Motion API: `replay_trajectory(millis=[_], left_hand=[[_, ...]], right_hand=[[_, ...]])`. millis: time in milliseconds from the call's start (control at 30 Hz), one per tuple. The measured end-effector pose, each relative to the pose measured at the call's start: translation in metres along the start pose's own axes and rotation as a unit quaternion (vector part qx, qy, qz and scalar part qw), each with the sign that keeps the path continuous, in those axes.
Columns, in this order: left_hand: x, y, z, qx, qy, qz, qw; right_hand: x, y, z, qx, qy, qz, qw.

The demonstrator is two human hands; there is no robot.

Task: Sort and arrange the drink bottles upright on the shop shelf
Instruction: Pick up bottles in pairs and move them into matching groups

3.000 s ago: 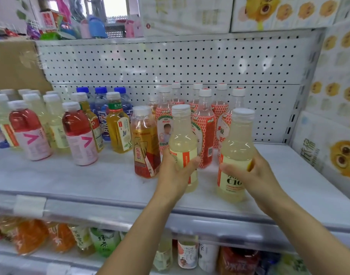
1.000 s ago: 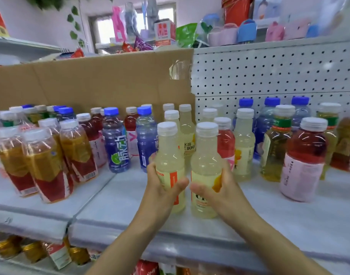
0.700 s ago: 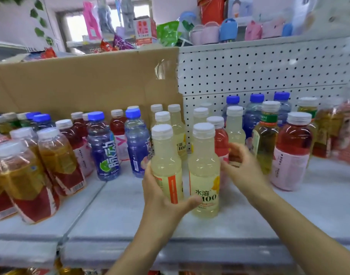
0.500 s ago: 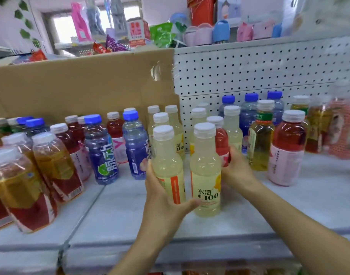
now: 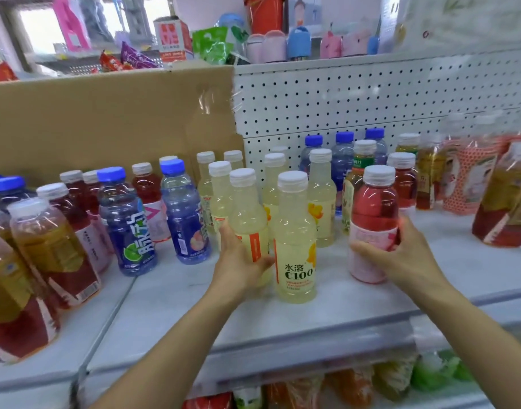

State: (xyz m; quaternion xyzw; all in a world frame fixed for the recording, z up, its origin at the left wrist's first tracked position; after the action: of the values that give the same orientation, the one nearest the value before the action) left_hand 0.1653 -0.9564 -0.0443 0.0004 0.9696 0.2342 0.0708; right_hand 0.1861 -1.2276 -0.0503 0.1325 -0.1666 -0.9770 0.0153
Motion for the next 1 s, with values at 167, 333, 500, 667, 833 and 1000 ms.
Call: replay_trajectory(millis=[167,333,500,667,833,1000], left_hand=[[0.036,0.005,-0.014,-0.061,-0.096,-0.182,0.977],[0.078,-0.061,-0.065,-0.121,-0.356,-0.105,0.921],[0.040,-0.130,-0.070,0.005,-0.104,0.045,0.994],[-0.002,-0.162,-0.079,0.145,-0.061,-0.002,0.988],[-0.010,-0.169,-0.078,0.135,-0.072,-0.086,0.984],[-0.007,-0.169,-0.079,0.150,-0.075,-0.099,0.981]], right_hand=[[0.008,0.002,-0.003,-0.019,0.020,0.018,0.999],[0.010,0.008,-0.008,-0.046,0.042,0.080,0.995],[-0.013,0.052,-0.016,-0.054,0.076,-0.074,0.993],[-0.059,0.060,-0.017,-0.053,0.039,0.044,0.997],[-0.079,0.056,-0.025,-0.020,0.049,0.058,0.997],[-0.061,0.068,-0.032,-0.044,0.077,0.077,0.993]])
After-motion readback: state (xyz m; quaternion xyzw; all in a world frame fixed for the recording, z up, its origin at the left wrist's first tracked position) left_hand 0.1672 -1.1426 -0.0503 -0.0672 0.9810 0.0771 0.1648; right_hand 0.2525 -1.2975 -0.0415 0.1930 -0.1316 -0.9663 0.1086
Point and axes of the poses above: each hand's wrist, its own x-axis away from the middle knuckle, its own y-axis out of the back of the hand, z = x × y, the point moved 3 cm from there along -x, towards the middle knuckle, and after that the axes turned 13 degrees about z, right-handed, at the moved point
